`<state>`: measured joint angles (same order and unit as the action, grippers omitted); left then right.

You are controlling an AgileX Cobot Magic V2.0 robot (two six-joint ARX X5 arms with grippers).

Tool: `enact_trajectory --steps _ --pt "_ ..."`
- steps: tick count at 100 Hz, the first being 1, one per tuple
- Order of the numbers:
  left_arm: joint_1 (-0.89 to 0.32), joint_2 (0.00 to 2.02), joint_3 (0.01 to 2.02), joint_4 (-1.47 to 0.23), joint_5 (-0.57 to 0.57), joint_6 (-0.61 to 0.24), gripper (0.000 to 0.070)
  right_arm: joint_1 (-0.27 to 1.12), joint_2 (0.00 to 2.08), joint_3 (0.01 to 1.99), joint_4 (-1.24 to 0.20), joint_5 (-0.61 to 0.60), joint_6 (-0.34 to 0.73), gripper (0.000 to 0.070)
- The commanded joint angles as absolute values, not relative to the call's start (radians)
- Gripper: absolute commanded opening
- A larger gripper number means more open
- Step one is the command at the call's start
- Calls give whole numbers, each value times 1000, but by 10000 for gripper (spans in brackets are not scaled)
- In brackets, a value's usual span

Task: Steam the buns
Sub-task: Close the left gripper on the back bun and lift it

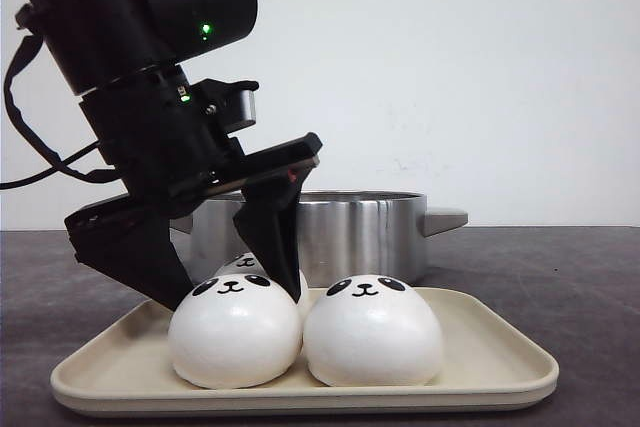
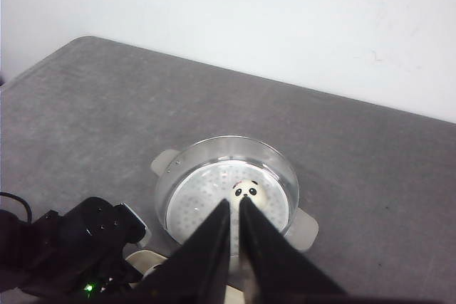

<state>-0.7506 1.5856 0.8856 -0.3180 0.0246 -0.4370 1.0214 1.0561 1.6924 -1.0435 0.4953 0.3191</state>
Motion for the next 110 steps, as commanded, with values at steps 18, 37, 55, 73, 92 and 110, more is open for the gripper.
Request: enact_trajectory --steps 18,37,55,73,92,110 --pt "-760 1607 907 -313 -35 -477 502 1035 1064 1708 -1078 528 331 12" --pt "-759 1612 907 -291 -72 -511 498 1040 1064 1708 -1103 528 351 12" --pt "-759 1617 907 -330 -70 -511 0 1041 1064 1708 -1110 528 360 12" --pt "-759 1607 911 -367 -63 -511 4 1053 1064 1708 -1109 528 363 12" --pt "-785 1484 958 -383 -25 -489 4 1058 1064 1708 -1113 532 363 12" --pt "-826 1306 995 -379 -21 -483 4 1058 1064 1708 -1112 532 368 12"
